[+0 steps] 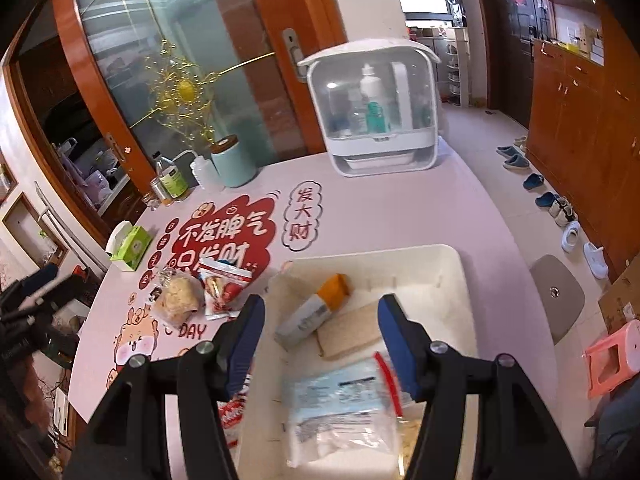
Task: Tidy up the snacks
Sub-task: 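Move both tools back toward the remaining snacks on the table, then grasp the clear bag of crumbly snack with the left tool while the right tool grasps the apple-print bag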
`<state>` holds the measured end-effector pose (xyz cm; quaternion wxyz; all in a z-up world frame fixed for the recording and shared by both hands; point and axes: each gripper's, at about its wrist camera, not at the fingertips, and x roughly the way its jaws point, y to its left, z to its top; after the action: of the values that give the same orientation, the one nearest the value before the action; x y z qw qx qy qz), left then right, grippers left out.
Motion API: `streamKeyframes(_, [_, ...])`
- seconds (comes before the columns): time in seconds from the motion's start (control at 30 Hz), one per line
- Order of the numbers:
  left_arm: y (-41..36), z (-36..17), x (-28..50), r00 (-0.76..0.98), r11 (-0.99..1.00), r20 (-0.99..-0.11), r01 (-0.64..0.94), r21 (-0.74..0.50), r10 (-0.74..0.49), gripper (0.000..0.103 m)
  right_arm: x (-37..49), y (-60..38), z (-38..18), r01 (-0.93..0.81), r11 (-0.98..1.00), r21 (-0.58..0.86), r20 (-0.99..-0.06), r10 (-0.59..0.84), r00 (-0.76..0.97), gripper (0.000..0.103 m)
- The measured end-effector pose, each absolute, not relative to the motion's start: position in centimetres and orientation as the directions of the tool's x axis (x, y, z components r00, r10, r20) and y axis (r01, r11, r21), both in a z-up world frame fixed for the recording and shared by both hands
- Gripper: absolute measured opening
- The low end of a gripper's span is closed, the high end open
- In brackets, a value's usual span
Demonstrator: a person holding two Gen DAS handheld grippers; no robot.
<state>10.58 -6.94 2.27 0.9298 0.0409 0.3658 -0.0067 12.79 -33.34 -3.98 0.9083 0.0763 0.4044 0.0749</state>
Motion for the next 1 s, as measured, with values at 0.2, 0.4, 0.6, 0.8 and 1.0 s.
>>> streamKeyframes(0.2, [0.1, 3.8, 11.8, 0.760, 0.997, -0.648, -0.008, 0.082, 0.059, 0.090, 13.5, -27.7, -3.1, -0.089, 0.976, 0.199, -0.721, 0.207, 0.661, 0.060])
streamKeyframes(0.4, [5.2, 2.3, 14.3, 0.742, 0.999, -0.670, 0.024, 0.028, 0.001, 0.091, 14.9, -21.3, -3.7, -0.079, 0.977, 0.200, -0.740, 0.203, 0.641, 0.060])
streamKeyframes(0.6, [8.8, -2.5, 18.0, 0.656, 0.993, -0.746, 0.088, -0.076, -0.115, 0.091, 16.5, -16.4, -6.6, -0.044, 0.974, 0.222, -0.774, 0.204, 0.599, 0.068])
streamKeyframes(0.8, [9.9, -7.2, 20.6, 0.584, 0.989, -0.798, 0.106, -0.104, -0.146, 0.091, 19.7, -13.3, -10.6, 0.007, 0.975, 0.223, -0.827, 0.186, 0.530, 0.072])
streamKeyframes(1.0, [9.8, -10.9, 22.4, 0.530, 0.991, -0.837, 0.082, -0.107, -0.134, 0.091, 24.1, -11.9, -15.5, 0.013, 0.980, 0.199, -0.885, 0.174, 0.433, 0.072])
